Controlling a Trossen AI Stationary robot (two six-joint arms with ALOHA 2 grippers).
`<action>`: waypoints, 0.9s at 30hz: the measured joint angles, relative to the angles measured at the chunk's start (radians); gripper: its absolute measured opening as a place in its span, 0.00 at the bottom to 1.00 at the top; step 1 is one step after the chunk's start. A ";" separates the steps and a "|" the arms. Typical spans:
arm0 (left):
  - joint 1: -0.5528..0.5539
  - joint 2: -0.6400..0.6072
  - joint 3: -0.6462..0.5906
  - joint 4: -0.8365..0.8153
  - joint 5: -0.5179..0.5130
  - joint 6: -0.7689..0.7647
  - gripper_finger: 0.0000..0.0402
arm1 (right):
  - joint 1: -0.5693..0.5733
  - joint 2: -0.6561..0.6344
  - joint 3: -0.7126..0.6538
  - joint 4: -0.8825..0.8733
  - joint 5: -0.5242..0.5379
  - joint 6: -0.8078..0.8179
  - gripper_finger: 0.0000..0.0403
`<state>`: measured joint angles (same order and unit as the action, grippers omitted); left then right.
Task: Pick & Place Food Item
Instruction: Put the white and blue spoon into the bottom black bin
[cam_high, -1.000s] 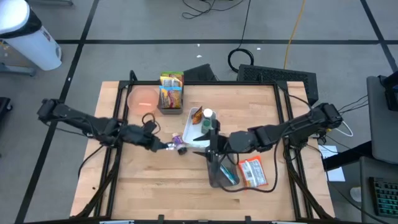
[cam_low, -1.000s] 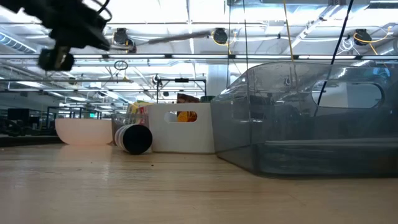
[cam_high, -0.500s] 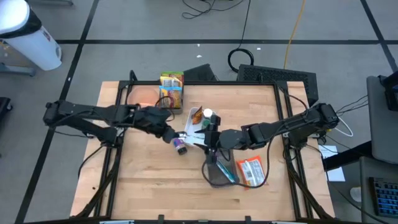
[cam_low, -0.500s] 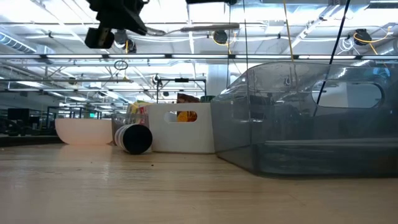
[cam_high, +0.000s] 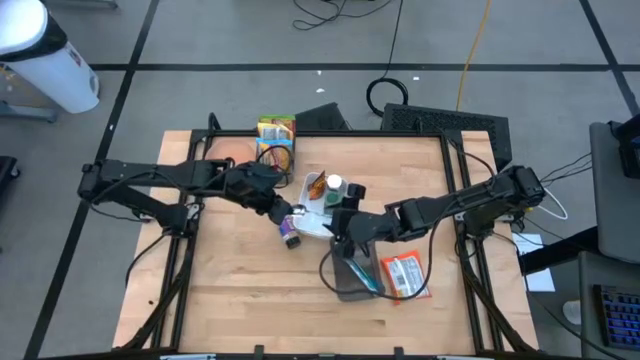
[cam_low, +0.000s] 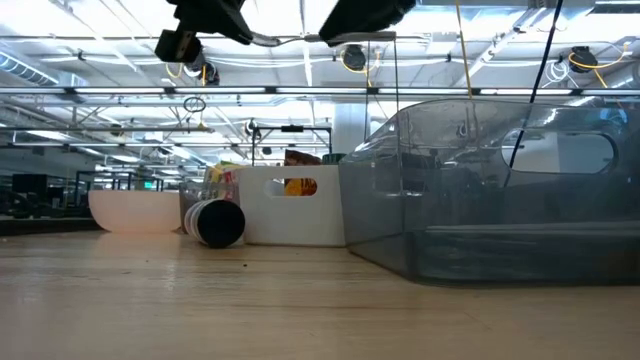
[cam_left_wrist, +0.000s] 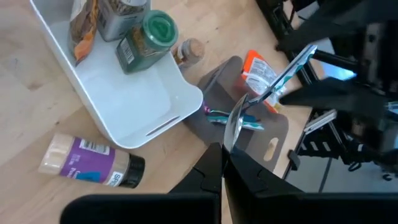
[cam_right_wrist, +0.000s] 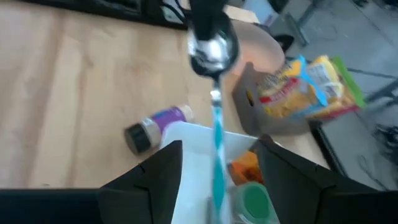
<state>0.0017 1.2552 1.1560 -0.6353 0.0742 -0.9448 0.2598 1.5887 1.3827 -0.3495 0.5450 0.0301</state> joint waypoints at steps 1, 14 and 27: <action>0.000 0.000 0.000 0.001 0.000 -0.004 0.01 | 0.000 0.000 0.000 -0.009 0.014 0.003 0.50; 0.000 0.000 0.000 -0.027 -0.007 -0.025 0.01 | -0.006 0.000 0.000 -0.031 0.035 -0.013 0.40; 0.000 0.000 0.000 -0.011 -0.014 -0.033 0.01 | -0.017 0.000 0.000 -0.078 0.029 -0.004 0.34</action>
<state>0.0017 1.2552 1.1564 -0.6464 0.0605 -0.9779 0.2428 1.5887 1.3827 -0.4274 0.5735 0.0257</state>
